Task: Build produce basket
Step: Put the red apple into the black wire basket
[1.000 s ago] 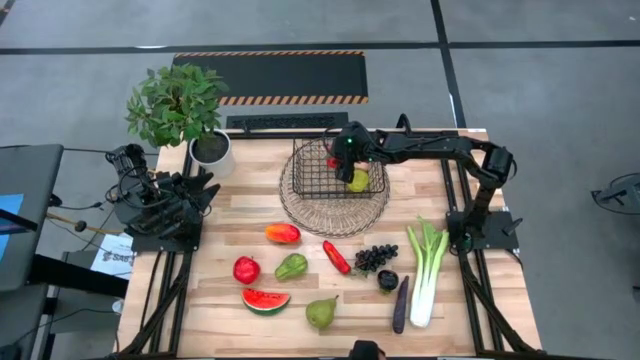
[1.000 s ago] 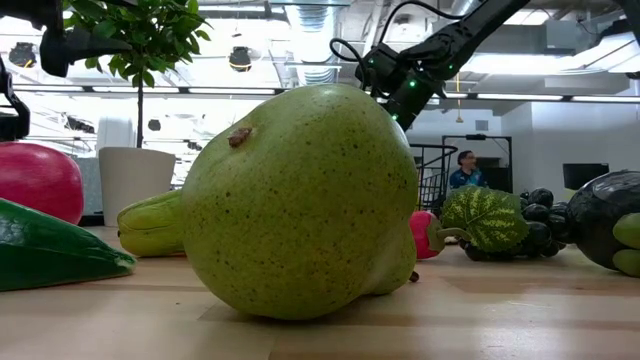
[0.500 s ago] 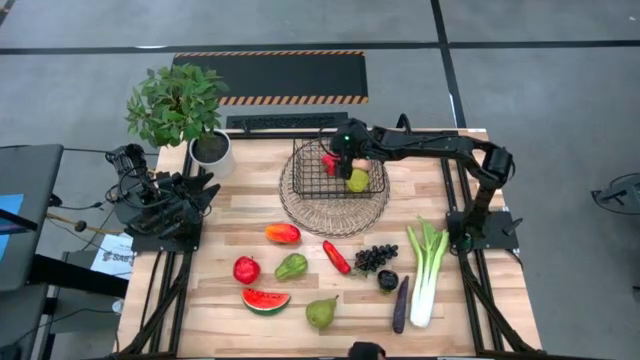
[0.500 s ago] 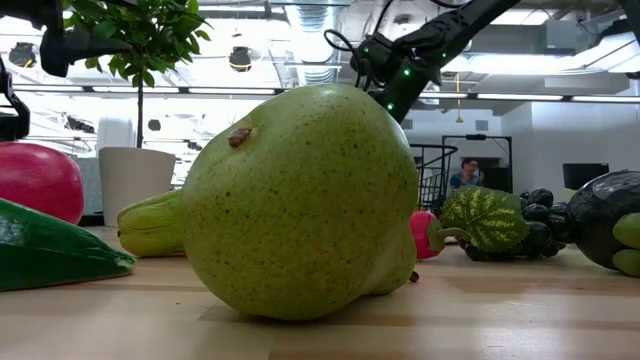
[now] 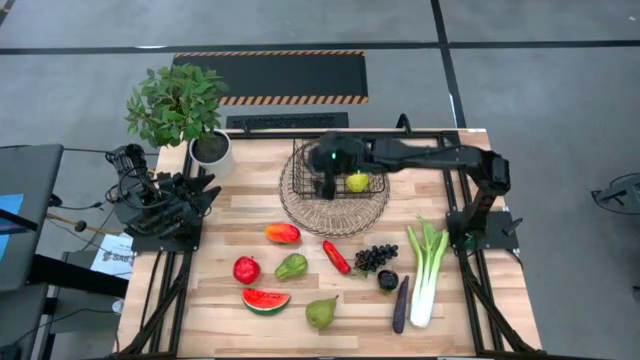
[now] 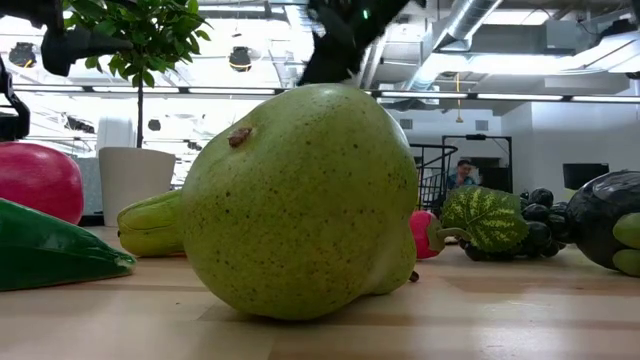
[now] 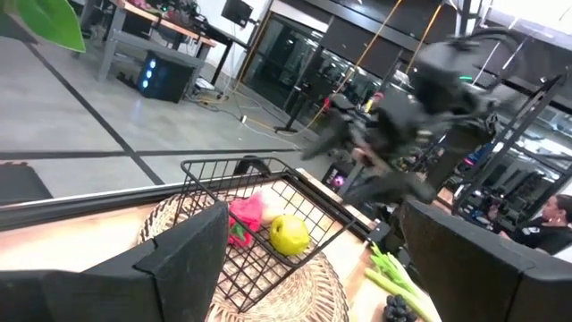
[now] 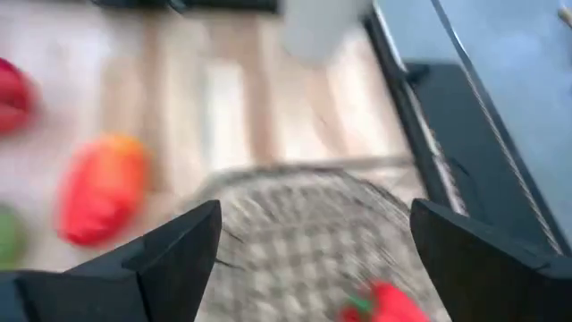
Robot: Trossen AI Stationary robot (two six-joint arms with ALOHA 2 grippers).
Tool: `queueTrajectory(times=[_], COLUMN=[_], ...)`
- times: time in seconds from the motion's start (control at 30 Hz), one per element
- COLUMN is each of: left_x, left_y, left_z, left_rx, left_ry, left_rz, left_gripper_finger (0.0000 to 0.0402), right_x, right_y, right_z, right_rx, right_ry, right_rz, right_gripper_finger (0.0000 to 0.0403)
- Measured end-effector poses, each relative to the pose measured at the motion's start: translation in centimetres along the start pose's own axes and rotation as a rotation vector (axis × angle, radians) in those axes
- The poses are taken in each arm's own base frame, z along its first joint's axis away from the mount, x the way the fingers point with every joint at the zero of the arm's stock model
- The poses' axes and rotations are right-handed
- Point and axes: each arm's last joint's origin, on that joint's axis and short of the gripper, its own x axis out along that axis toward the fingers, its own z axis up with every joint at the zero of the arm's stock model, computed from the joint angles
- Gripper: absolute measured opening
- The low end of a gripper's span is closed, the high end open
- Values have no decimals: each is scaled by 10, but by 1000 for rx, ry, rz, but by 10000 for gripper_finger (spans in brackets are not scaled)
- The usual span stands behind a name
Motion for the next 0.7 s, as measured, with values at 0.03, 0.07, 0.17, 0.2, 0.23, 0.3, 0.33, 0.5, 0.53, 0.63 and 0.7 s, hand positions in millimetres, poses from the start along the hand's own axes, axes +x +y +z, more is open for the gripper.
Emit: queueTrajectory(times=[0.03, 0.07, 0.17, 0.2, 0.23, 0.3, 0.33, 0.5, 0.53, 0.63, 0.7], left_x=[0, 0, 0, 0, 0, 0, 0, 0, 0, 0, 0], left_y=[0, 0, -1, -1, -1, -1, -1, -1, -1, -2, -2], left_z=[0, 0, -1, -1, -1, -2, -2, -4, -5, -5, -5], left_rx=[0, 1, 9, 10, 12, 22, 28, 41, 40, 15, 5], left_ry=[1, 6, 21, 24, 29, 38, 41, 66, 68, 83, 92], left_rz=[-2, -9, -35, -40, -47, -60, -66, -100, -103, -122, -135], left_gripper_finger=[316, 316, 316, 316, 316, 316, 316, 316, 316, 315, 315], right_x=[-2, -3, -7, -4, 0, 11, 19, 61, 70, 89, 95], right_y=[10, 20, 45, 54, 63, 78, 86, 120, 126, 140, 145], right_z=[4, 7, 16, 18, 21, 17, 16, 8, 3, -4, -7], right_rx=[0, 2, 20, 26, 35, 30, 26, 7, 2, -12, 0], right_ry=[-25, -50, -126, -151, -182, -177, -187, -247, -236, -205, -183], right_rz=[17, 33, 78, 88, 90, 93, 99, 126, 131, 144, 152], right_gripper_finger=[381, 381, 381, 381, 381, 382, 382, 382, 382, 382, 382])
